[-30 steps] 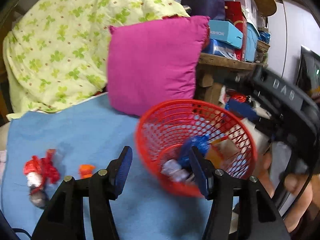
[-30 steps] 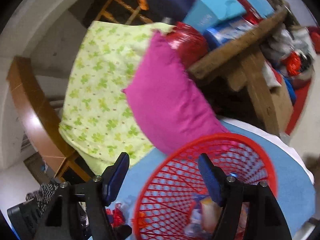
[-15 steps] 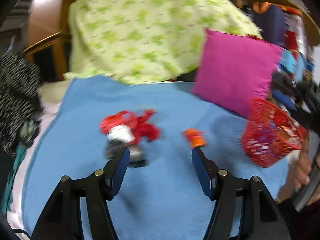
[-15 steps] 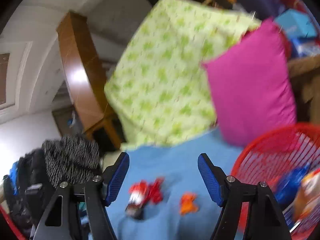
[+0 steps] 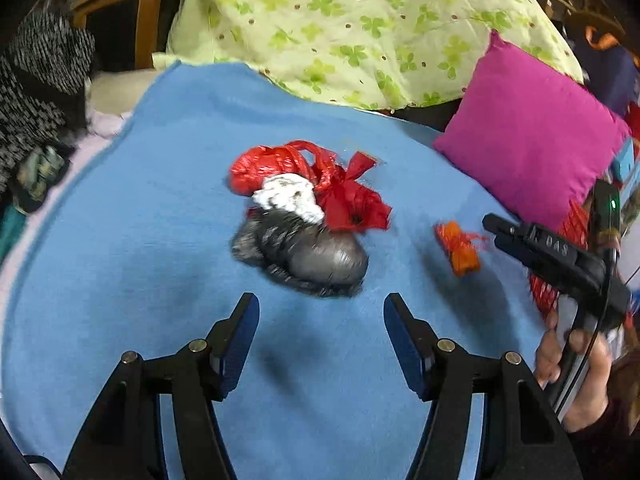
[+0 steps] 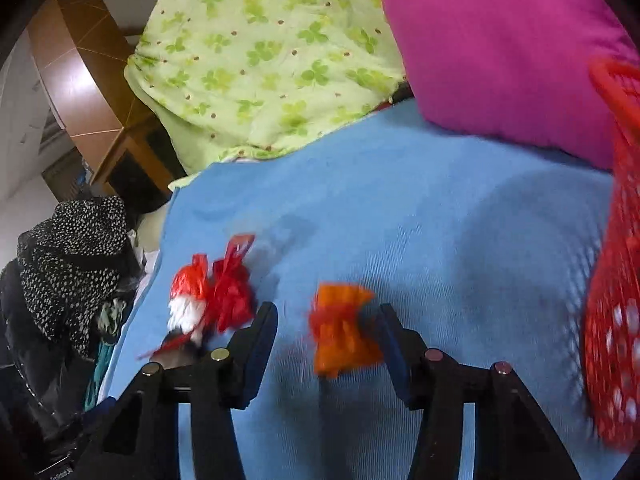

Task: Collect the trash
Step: 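Grasp the black plastic bag with the left tool while the right tool grasps the orange bag, then carry both bags over the red basket and open both tools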

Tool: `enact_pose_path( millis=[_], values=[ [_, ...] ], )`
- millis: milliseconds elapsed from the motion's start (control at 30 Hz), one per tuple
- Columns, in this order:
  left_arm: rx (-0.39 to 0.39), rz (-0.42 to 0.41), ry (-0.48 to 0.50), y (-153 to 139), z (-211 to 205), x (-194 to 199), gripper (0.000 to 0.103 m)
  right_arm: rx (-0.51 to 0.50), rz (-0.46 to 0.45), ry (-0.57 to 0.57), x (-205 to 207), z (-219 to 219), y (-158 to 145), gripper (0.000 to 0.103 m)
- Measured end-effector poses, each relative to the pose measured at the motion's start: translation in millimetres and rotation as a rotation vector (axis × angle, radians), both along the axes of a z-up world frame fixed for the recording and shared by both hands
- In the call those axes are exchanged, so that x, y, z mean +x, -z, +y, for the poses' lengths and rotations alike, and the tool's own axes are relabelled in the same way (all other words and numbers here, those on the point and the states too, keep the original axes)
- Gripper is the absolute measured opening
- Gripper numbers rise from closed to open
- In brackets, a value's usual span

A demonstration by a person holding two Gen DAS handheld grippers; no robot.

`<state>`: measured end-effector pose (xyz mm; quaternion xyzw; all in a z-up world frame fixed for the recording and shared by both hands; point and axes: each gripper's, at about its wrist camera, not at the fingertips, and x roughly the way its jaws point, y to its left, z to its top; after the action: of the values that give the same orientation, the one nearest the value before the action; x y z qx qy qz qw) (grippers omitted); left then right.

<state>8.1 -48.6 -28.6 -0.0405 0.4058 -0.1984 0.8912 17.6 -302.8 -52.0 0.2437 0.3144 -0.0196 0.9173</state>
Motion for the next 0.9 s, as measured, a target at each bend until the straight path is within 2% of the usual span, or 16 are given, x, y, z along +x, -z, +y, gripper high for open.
enact_pose_path(
  millis=[267,400,433,533,667,733,900],
  values=[
    [-0.049,0.092,-0.073,22,-22,54,0.066,0.005,0.084,-0.043,27,3,17,0.054],
    [-0.069,0.143,-0.113,36,-20,66,0.063,-0.021,0.155,-0.056,38,11,30,0.043],
    [-0.076,0.152,-0.12,38,-18,67,0.057,-0.035,0.155,-0.054,38,12,29,0.039],
    [-0.09,0.153,-0.125,43,-12,66,0.051,-0.03,0.143,-0.047,35,12,27,0.034],
    [-0.124,0.158,-0.137,44,0,57,0.043,-0.028,0.105,-0.048,27,11,18,0.034],
    [-0.128,0.148,-0.133,42,3,49,0.035,-0.018,0.071,-0.051,20,12,11,0.034],
    [-0.127,0.108,-0.107,30,3,21,0.033,-0.016,0.015,-0.058,-2,13,-2,0.034]
  ],
)
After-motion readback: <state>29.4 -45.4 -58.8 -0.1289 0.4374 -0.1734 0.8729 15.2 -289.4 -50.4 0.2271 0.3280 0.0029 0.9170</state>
